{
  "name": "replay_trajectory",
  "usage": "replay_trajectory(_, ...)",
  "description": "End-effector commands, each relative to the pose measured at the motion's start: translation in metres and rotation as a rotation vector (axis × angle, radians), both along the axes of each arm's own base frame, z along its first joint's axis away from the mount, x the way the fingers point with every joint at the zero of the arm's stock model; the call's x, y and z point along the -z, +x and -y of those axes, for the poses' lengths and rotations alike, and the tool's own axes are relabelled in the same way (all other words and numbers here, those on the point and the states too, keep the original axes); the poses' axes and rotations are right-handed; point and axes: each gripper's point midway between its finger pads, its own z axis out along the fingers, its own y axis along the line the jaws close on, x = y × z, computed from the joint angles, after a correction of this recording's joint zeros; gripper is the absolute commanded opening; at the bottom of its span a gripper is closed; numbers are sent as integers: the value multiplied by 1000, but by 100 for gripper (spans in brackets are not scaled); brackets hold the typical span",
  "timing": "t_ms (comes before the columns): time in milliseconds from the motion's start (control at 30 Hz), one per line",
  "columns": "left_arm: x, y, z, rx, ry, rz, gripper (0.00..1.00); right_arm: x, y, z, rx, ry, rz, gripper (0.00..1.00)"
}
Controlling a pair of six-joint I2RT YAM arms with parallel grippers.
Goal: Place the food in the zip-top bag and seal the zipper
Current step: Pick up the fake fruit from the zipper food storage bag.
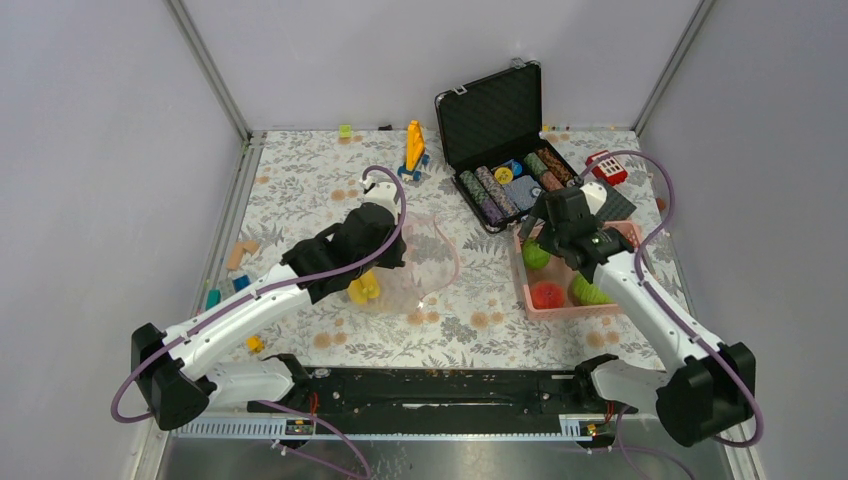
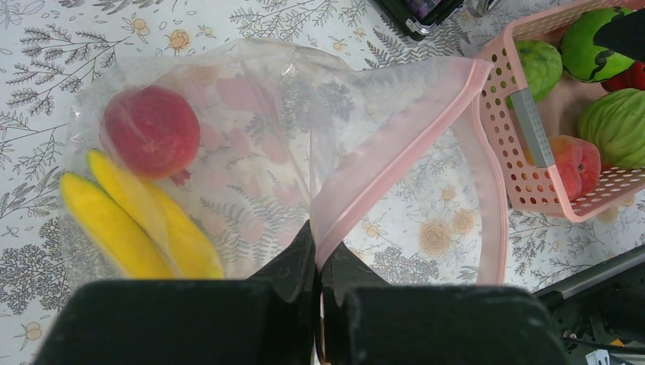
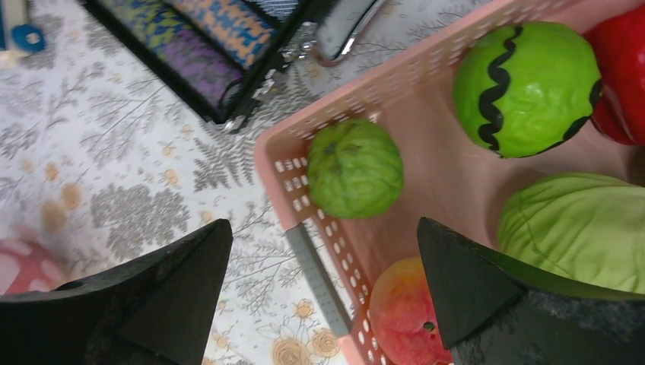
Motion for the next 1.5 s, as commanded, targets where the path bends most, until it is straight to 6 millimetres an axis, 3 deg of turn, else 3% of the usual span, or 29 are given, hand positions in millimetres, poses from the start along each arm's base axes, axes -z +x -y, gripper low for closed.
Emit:
replay_trajectory(0, -15, 6, 0, -7, -38, 56, 0, 24, 4, 16, 110, 16, -77, 100)
replay_trajectory(400, -13, 7, 0, -9, -28, 57, 0, 60, 25, 11, 158, 65, -146, 100)
replay_trajectory(1000, -12, 7, 1, -6, -23, 55, 0, 97, 35, 4, 169, 79, -216, 100)
replay_trajectory(1267, -13, 7, -1, -9, -21, 57, 0, 106, 28, 7, 191, 75, -233, 99)
replay_trajectory(1467, -12, 7, 0, -6, -24, 53, 0, 109, 17, 2, 172, 114, -248, 90)
